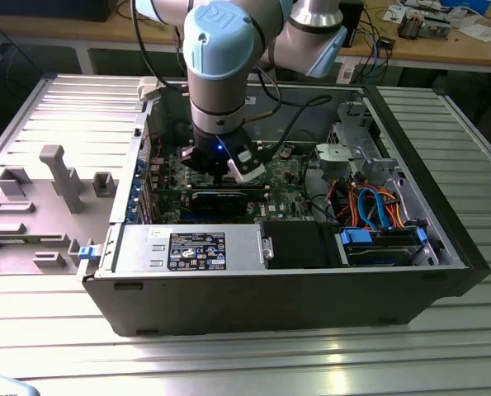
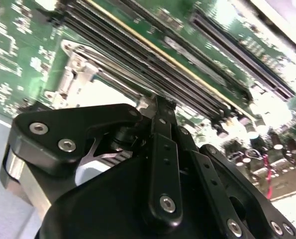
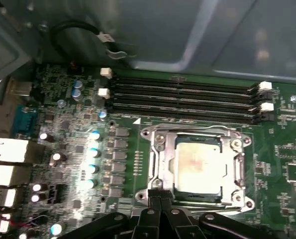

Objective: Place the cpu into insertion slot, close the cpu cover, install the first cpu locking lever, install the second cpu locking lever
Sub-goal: 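Install the second cpu locking lever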

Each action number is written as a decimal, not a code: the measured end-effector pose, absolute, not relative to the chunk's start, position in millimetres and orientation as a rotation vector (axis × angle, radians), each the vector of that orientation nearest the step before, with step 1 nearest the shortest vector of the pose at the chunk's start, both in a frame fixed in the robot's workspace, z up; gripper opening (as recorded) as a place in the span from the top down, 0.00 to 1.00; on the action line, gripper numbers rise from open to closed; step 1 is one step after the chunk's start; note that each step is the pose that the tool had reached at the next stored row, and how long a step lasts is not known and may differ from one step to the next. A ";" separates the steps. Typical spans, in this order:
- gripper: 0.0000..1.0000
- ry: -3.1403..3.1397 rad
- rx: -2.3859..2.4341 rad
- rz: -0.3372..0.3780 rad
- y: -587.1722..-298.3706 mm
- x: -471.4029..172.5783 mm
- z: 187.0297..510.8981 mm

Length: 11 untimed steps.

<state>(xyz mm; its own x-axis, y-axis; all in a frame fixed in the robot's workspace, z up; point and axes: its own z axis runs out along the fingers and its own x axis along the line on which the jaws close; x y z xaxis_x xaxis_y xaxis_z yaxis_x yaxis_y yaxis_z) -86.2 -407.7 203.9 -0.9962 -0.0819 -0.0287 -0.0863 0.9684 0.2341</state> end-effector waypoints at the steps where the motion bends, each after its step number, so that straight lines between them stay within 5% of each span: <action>1: 0.89 3.100 -0.132 0.369 -406.6 -84.1 203.9; 6: 0.89 3.110 -0.132 0.347 -398.1 -71.9 203.9; 11: 0.89 3.130 -0.132 0.192 -385.6 -68.2 203.8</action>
